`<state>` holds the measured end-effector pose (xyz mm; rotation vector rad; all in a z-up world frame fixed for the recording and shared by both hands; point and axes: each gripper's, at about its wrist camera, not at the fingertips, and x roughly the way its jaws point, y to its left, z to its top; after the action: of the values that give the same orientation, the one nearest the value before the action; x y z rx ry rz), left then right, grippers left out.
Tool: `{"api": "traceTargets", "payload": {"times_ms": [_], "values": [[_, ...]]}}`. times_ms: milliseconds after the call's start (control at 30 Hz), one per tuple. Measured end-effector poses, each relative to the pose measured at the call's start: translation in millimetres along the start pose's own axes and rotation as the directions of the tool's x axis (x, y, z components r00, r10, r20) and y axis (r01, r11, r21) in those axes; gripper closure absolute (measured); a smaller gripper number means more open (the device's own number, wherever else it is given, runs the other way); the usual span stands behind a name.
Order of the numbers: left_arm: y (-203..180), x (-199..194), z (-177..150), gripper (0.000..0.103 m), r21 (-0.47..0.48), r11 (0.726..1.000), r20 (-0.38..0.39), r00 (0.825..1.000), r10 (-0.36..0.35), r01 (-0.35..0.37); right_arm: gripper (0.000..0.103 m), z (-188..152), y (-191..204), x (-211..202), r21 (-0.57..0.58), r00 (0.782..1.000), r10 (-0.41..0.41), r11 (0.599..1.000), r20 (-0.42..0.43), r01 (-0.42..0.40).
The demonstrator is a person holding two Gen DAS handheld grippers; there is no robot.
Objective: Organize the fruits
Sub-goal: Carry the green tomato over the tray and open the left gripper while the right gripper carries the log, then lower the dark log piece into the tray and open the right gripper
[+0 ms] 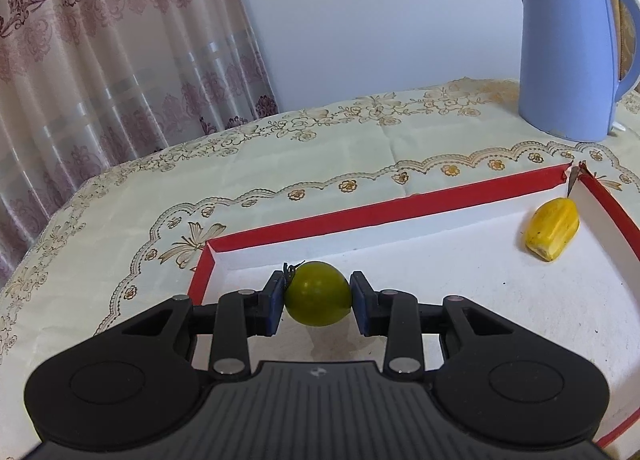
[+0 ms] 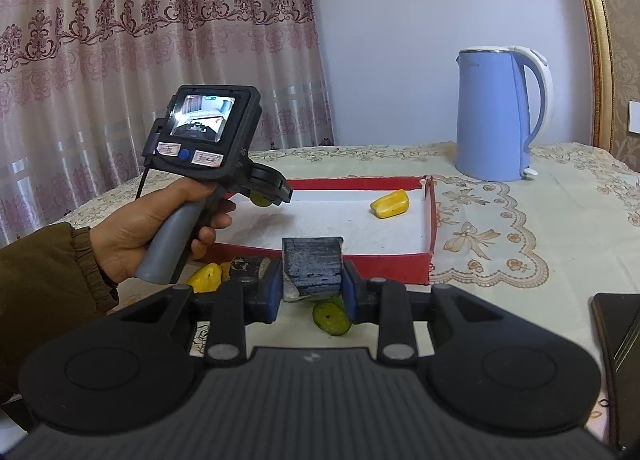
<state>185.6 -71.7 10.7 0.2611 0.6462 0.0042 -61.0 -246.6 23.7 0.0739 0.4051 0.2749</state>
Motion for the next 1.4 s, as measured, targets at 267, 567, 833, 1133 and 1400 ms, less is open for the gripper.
{"api": "traceTargets", "payload": {"times_ms": [267,567,833,1133,1400], "values": [[-4,-3,1,0.046,0.005,1.000,0.014,0.999,0.028,-0.028,0.074,0,1,0,0.005,1.000,-0.004,1.000,-0.001,0.004],[-2,-14,2,0.034,0.010,0.999,0.045,0.998,0.049,-0.050,0.074,0,-1,5,0.022,1.000,-0.007,1.000,-0.005,0.007],[11,-15,-6,0.030,-0.005,0.996,0.030,0.996,0.087,-0.087,0.074,9,-6,21,0.021,1.000,-0.007,1.000,-0.005,0.007],[27,-28,-10,0.030,-0.034,0.994,0.030,0.994,0.100,-0.099,0.074,38,-15,52,0.006,1.000,-0.014,1.000,0.010,0.014],[36,-41,-21,0.021,-0.054,0.990,0.041,0.990,0.134,-0.132,0.074,57,-21,76,-0.007,0.999,-0.047,0.999,0.011,0.047]]}}
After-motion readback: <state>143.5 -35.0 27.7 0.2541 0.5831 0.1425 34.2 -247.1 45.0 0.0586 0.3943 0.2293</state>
